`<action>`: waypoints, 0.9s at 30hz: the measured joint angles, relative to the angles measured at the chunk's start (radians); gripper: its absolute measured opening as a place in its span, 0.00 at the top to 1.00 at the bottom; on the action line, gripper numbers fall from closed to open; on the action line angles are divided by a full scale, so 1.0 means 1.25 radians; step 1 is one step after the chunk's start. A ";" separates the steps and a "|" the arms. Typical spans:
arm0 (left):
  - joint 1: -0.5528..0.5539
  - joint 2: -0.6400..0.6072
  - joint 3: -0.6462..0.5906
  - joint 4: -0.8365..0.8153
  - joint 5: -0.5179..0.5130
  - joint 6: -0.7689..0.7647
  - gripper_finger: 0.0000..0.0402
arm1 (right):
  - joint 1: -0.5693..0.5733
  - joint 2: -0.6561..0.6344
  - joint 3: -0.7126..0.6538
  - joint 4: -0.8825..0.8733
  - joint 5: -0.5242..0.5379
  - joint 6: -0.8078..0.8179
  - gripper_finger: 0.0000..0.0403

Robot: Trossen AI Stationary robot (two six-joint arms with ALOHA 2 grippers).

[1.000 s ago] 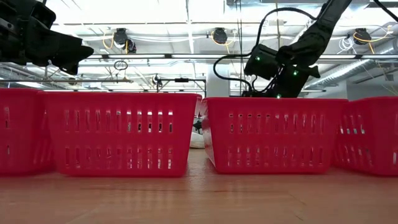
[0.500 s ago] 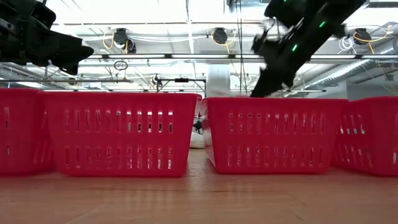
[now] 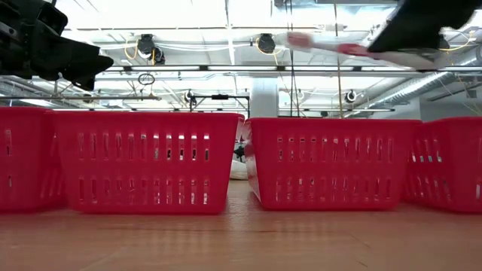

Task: Pick & Place Travel size toiletries
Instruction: Put the red toothbrush into the right red bin

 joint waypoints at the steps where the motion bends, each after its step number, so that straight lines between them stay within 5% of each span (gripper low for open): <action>1: 0.000 0.000 0.000 0.000 0.000 0.000 0.59 | 0.027 0.010 0.000 -0.004 0.024 0.034 0.99; 7: 0.000 0.000 0.000 0.000 0.000 0.000 0.59 | 0.123 0.097 0.000 -0.002 0.111 0.194 0.98; 17: 0.000 0.000 0.000 0.000 0.000 0.000 0.59 | 0.177 0.234 0.000 0.004 0.112 0.403 0.97; 27: 0.000 0.000 0.000 0.000 0.000 0.000 0.59 | 0.176 0.234 0.000 0.003 0.115 0.415 0.75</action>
